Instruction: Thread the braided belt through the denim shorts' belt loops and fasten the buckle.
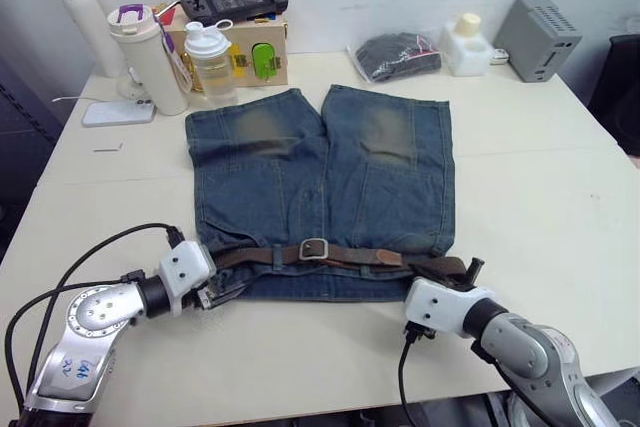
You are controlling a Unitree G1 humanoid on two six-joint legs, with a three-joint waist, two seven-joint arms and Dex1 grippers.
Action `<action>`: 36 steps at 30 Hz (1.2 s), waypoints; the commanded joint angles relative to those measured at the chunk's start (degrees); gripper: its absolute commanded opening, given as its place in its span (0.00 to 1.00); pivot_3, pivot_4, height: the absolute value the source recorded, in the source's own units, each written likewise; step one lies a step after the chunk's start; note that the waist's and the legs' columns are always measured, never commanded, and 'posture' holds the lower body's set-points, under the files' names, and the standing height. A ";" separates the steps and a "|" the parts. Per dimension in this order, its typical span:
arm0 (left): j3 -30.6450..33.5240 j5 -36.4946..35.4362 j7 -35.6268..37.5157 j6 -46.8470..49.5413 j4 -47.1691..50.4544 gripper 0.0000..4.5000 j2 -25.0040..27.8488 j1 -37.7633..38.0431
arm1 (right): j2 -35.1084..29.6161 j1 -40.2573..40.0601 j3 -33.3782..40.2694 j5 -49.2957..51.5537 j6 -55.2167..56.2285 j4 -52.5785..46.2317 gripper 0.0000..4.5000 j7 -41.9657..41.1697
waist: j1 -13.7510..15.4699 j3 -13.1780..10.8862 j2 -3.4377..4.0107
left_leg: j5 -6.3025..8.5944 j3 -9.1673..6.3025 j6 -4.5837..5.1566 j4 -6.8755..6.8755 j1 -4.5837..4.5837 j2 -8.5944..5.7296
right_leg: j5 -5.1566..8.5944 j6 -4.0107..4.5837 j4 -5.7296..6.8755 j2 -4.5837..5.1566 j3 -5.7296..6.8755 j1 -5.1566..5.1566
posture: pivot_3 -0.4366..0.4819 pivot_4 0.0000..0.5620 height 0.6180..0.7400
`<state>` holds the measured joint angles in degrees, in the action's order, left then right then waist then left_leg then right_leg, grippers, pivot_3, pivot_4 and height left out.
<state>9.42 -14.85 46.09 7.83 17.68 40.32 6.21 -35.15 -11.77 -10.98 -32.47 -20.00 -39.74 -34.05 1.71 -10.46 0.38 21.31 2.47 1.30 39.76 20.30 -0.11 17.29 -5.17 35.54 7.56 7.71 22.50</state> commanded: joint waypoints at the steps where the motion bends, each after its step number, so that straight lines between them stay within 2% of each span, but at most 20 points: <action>1: 3.77 -5.78 0.80 3.92 2.73 0.74 0.47 -0.64 | 1.11 0.39 -1.94 -0.89 -0.08 1.02 0.00 -0.20 | -0.24 0.00 -0.01 | 0.00 0.00 0.00 0.00 0.00 0.00 | 0.00 0.00 0.00 0.00 0.01 0.00 | 0.48 0.27 0.59; 7: 5.00 -8.95 2.43 6.97 2.75 0.74 1.79 -2.83 | 2.51 1.03 -2.93 -1.86 -0.25 1.17 0.00 -0.46 | -0.43 -0.01 -0.03 | -0.01 0.00 -0.01 0.00 0.00 0.00 | 0.00 0.00 0.01 -0.03 0.00 0.00 | 0.48 0.27 0.59; 17: -1.43 3.72 2.76 -1.80 -4.18 0.74 4.98 -6.76 | 4.54 1.03 -3.45 -3.29 -1.11 0.53 0.00 -0.36 | -0.45 -0.03 -0.08 | -0.02 0.02 -0.04 0.00 0.00 0.00 | 0.01 0.00 0.02 -0.08 -0.01 0.03 | 0.48 0.27 0.59; 26: -4.18 7.47 3.30 -5.27 -5.63 0.74 5.39 -7.68 | 5.33 0.91 -3.35 -4.00 -1.83 -0.01 0.00 -0.54 | -0.51 -0.03 -0.08 | -0.02 0.02 -0.04 0.00 0.00 0.00 | 0.01 0.00 0.04 -0.08 -0.01 0.04 | 0.48 0.27 0.59; 28: -4.33 8.25 3.15 -6.51 -5.68 0.62 5.46 -7.40 | 5.41 1.00 -3.32 -3.94 -1.88 0.03 0.00 -0.58 | -0.51 -0.03 -0.08 | -0.02 0.02 -0.04 0.00 0.00 0.00 | 0.01 0.01 0.04 -0.08 -0.01 0.04 | 0.48 0.27 0.59; 29: -4.40 8.51 2.97 -6.69 -5.54 0.60 5.39 -7.28 | 5.47 1.12 -3.30 -3.88 -1.93 0.10 0.00 -0.62 | -0.52 -0.03 -0.08 | -0.02 0.02 -0.04 0.00 0.00 0.00 | 0.01 0.01 0.04 -0.08 -0.01 0.04 | 0.48 0.27 0.59; 35: -5.19 12.01 1.68 -7.74 -6.50 0.01 5.73 -5.35 | 5.72 1.76 -2.96 -3.78 -2.69 0.43 0.00 -0.85 | -0.52 -0.03 -0.08 | -0.02 0.03 -0.04 0.00 0.00 0.01 | 0.01 0.01 0.06 -0.08 -0.01 0.04 | 0.48 0.27 0.59; 36: -5.00 12.64 1.13 -7.66 -7.20 0.01 5.87 -5.09 | 5.65 1.80 -2.71 -3.69 -2.90 0.44 0.00 -0.87 | -0.52 -0.03 -0.07 | -0.02 0.03 -0.04 0.00 0.00 0.01 | 0.01 0.00 0.06 -0.08 -0.01 0.04 | 0.48 0.27 0.59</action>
<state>3.90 -4.15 48.22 -0.03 11.43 45.18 -0.12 -29.83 -9.73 -13.30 -36.08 -22.52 -38.99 -34.26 1.19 -10.49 0.30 21.29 2.50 1.27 39.77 20.29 -0.10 17.30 -5.17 35.60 7.48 7.69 22.54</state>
